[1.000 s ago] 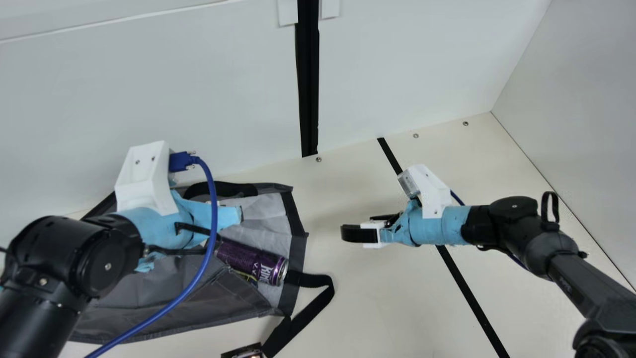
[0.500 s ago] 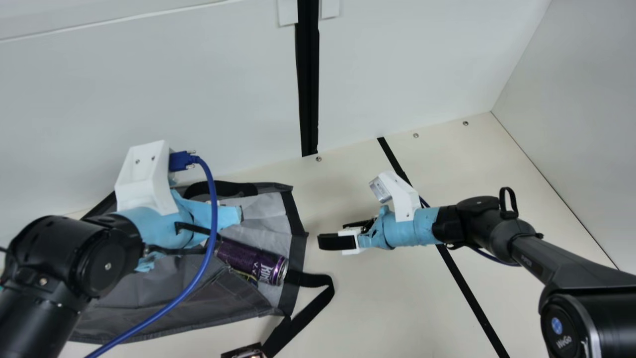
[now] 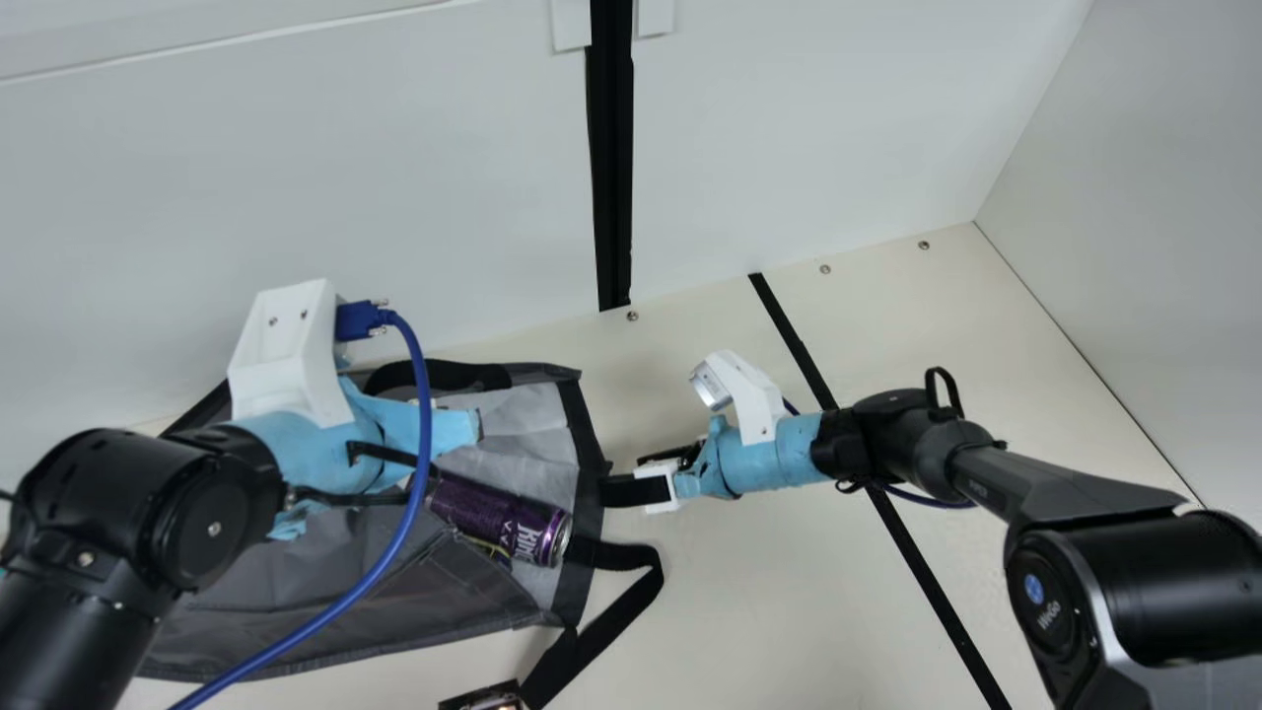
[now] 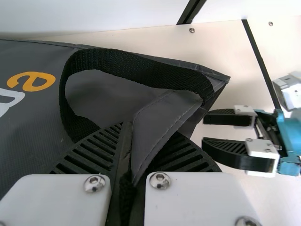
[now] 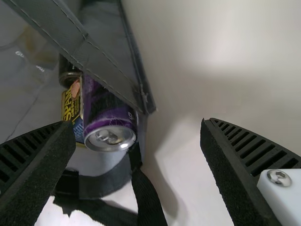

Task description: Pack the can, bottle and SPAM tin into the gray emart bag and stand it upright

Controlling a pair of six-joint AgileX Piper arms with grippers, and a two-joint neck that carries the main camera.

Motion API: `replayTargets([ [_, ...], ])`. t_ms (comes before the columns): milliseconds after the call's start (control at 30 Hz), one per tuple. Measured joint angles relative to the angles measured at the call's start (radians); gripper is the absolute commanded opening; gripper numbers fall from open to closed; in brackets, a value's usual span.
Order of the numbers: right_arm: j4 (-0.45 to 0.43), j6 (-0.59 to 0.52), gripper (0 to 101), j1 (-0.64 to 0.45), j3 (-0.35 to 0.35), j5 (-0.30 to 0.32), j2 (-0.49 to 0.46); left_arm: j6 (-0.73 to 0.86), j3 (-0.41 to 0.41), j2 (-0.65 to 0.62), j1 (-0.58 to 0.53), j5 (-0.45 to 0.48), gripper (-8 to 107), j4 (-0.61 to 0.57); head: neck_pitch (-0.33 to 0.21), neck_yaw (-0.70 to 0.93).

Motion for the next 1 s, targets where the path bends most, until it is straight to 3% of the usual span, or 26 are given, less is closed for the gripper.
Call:
replayTargets([
  [700, 0.087, 0.0, 95, 0.126, -0.162, 0.037, 0.181, 0.0, 0.0, 0.0, 0.0, 0.0, -8, 0.0, 0.002, 0.0],
  [1000, 0.096, 0.024, 35, 0.167, -0.169, 0.03, 0.205, 0.0, 0.0, 0.0, 0.0, 0.0, -8, 0.0, 0.002, 0.0],
])
